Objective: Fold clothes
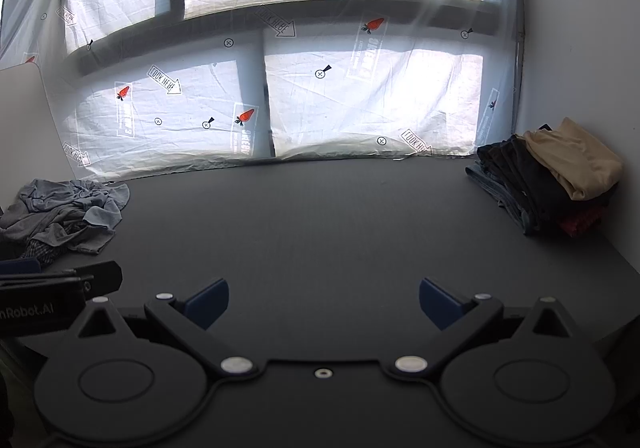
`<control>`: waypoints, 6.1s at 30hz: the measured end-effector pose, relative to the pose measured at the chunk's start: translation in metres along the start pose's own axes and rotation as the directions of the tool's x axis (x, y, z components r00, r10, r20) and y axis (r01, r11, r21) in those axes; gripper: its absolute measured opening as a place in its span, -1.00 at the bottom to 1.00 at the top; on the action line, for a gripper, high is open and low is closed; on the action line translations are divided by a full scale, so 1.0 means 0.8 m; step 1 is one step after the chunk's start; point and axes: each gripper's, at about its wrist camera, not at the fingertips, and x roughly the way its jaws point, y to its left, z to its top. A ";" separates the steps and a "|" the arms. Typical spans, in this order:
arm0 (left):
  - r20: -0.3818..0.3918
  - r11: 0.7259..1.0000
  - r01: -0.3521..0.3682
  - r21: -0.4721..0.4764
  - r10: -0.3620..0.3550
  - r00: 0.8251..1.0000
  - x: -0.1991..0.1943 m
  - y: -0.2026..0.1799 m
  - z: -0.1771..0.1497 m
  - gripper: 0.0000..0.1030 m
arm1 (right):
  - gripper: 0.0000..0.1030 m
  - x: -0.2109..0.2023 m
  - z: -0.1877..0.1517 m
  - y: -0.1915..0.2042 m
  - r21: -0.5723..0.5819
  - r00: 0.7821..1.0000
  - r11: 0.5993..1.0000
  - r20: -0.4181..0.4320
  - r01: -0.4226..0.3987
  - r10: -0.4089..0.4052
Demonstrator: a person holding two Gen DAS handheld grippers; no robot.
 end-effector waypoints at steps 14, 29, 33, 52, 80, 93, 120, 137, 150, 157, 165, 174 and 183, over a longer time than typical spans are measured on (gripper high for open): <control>0.003 1.000 -0.006 0.003 0.006 1.000 0.003 -0.003 -0.008 1.00 | 1.00 0.001 0.000 -0.004 -0.001 1.000 1.000 0.006 -0.002 0.002; 0.004 1.000 -0.005 0.001 0.005 1.000 0.002 -0.001 -0.007 1.00 | 1.00 -0.002 0.002 0.002 -0.002 1.000 1.000 0.007 0.000 0.000; 0.004 1.000 -0.005 0.001 0.005 1.000 0.003 -0.001 -0.006 1.00 | 1.00 -0.003 0.002 0.002 -0.002 1.000 1.000 0.007 0.001 -0.001; -0.001 1.000 -0.007 -0.001 0.007 1.000 0.003 -0.001 -0.004 1.00 | 1.00 -0.001 0.002 0.005 -0.006 1.000 1.000 0.001 0.001 -0.001; -0.086 0.999 0.026 -0.034 -0.029 0.996 0.075 -0.046 0.024 1.00 | 1.00 0.067 0.023 -0.051 0.025 0.997 0.999 -0.074 0.032 -0.030; -0.153 0.996 -0.064 -0.062 0.053 0.987 0.163 -0.065 0.100 1.00 | 1.00 0.201 0.104 -0.056 0.017 0.981 0.996 -0.167 -0.092 0.094; -0.414 0.921 -0.318 -0.223 0.206 0.886 0.371 0.261 0.158 1.00 | 1.00 0.453 0.164 0.235 -0.363 0.959 0.919 -0.278 -0.155 0.052; -0.628 0.629 -0.636 -0.447 0.286 0.724 0.487 0.563 0.088 1.00 | 1.00 0.619 0.147 0.485 -0.505 0.882 0.741 -0.392 -0.443 0.261; -0.708 0.536 -0.722 -0.438 0.289 0.644 0.518 0.637 0.061 1.00 | -0.09 0.692 0.126 0.624 -0.391 0.736 0.631 -0.462 -0.670 0.495; -0.743 0.479 -0.750 -0.456 0.259 0.617 0.523 0.664 0.045 1.00 | -0.12 0.688 0.114 0.654 -0.339 0.702 0.625 -0.465 -0.703 0.539; -0.740 0.486 -0.755 -0.440 0.280 0.611 0.525 0.666 0.041 1.00 | 0.02 0.717 0.109 0.677 -0.353 0.735 0.656 -0.458 -0.667 0.500; -0.736 0.479 -0.759 -0.440 0.293 0.611 0.520 0.653 0.033 1.00 | -0.25 0.742 0.103 0.690 -0.312 0.701 0.653 -0.514 -0.690 0.495; -0.734 0.479 -0.730 -0.488 0.228 0.640 0.522 0.643 0.047 1.00 | -0.89 0.730 0.129 0.636 -0.311 0.785 0.743 -0.430 -0.592 0.445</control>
